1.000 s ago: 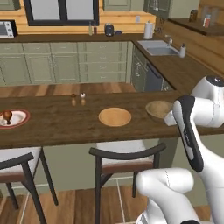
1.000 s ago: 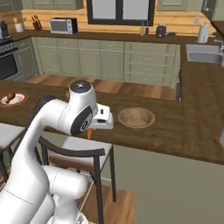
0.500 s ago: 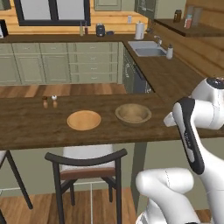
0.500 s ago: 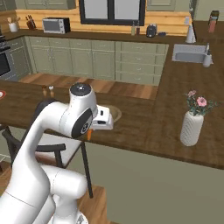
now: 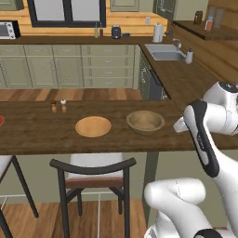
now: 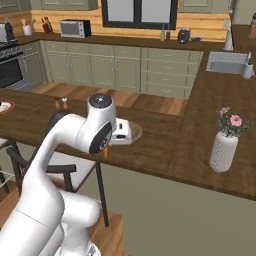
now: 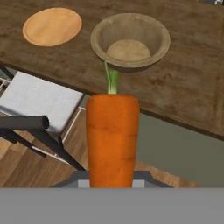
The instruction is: Pick the chicken drumstick and carrot from their plates and place them in the bowl. Then put the bowl in the fridge.
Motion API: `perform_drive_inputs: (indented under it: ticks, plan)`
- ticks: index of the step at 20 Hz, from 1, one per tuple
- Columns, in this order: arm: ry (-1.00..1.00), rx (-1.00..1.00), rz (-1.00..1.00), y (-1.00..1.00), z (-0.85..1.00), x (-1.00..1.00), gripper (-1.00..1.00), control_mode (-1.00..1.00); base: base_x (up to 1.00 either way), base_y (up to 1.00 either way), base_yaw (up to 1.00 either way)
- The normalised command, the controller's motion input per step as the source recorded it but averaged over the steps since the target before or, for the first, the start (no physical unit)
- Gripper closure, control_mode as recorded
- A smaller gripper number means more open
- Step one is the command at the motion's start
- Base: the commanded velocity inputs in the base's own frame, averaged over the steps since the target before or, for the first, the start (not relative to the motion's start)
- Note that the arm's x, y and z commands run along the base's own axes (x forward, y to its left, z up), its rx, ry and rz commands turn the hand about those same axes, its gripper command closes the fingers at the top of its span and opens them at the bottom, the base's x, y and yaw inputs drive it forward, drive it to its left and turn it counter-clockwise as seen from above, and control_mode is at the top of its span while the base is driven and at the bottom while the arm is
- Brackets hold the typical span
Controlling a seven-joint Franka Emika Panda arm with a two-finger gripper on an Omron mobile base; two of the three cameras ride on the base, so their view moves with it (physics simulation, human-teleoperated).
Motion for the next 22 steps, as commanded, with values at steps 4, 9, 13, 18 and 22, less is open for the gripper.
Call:
perform_drive_inputs:
  ticks: [4, 9, 13, 18, 22]
  plan:
    - [0.11, 0.00, 0.23, 0.21, 0.00, 1.00, 1.00, -1.00, 0.00, 0.00, 0.00]
    - [0.20, -0.04, 0.07, 0.48, -0.02, 1.00, 1.00, -1.00, 0.00, 0.00, 0.00]
    - [0.15, -0.07, 0.07, 0.26, -0.24, 1.00, 1.00, -1.00, 0.00, 0.00, 0.00]
    - [0.00, -0.02, 0.10, 0.00, -0.50, 0.93, 1.00, -1.00, 0.00, 0.00, 0.00]
    - [-0.03, 0.00, 0.09, -0.02, -0.66, 0.69, 1.00, -1.00, 0.00, 0.00, 0.00]
